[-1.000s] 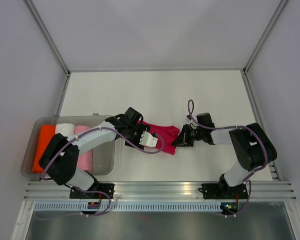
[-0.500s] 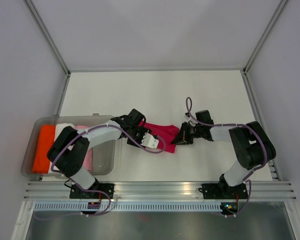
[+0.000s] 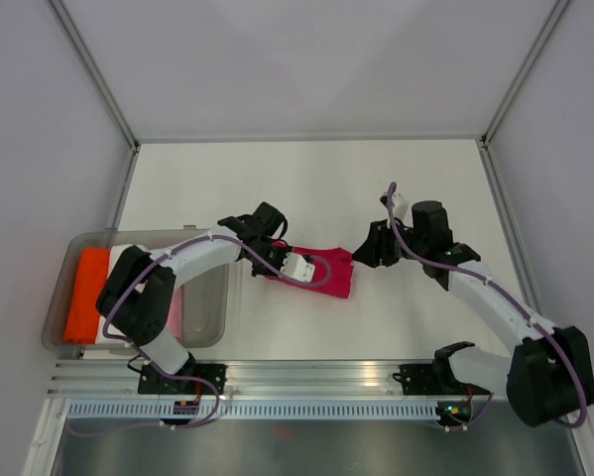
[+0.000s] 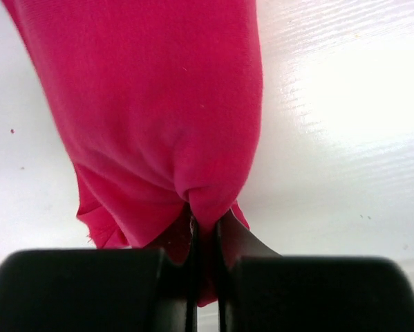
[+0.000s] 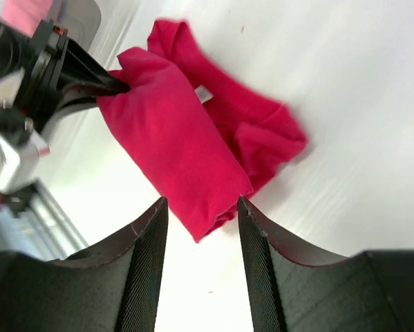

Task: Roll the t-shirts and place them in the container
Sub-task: Roll the tshirt

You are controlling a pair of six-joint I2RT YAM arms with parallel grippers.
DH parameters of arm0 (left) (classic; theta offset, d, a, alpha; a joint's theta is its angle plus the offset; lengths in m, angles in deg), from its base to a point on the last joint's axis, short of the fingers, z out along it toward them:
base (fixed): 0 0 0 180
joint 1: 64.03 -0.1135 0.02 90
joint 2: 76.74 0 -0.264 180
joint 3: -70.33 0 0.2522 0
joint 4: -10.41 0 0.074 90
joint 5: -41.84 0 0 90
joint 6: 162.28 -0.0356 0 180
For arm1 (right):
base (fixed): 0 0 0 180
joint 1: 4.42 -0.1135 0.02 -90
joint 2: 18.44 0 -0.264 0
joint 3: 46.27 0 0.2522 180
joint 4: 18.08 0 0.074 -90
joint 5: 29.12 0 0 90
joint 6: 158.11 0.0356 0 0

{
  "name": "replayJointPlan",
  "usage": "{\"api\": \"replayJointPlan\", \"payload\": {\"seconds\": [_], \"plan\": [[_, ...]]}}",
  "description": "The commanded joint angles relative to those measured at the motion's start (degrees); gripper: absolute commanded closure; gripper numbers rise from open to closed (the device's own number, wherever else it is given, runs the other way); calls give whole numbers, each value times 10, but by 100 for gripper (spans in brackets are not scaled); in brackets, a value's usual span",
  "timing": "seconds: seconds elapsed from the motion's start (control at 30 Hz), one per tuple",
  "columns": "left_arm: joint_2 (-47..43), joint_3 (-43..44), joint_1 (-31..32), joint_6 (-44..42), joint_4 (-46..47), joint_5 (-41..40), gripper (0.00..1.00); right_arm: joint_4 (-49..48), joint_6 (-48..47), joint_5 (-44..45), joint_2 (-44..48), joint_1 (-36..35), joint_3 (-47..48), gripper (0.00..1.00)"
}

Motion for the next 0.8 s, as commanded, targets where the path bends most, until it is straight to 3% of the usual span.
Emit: {"api": "replayJointPlan", "payload": {"seconds": [0.0,0.2,0.37,0.77], "plan": [[8,64,-25,24,-123,96,98,25,-176,90,78,-20,-13,49],[32,120,-59,16,-221,161,98,1,-354,182,204,-178,-72,32],[80,178,-88,34,-296,208,98,-2,-388,274,169,-277,-74,30],[102,190,-108,30,-298,195,98,-139,-464,334,48,-321,-122,21]]}}
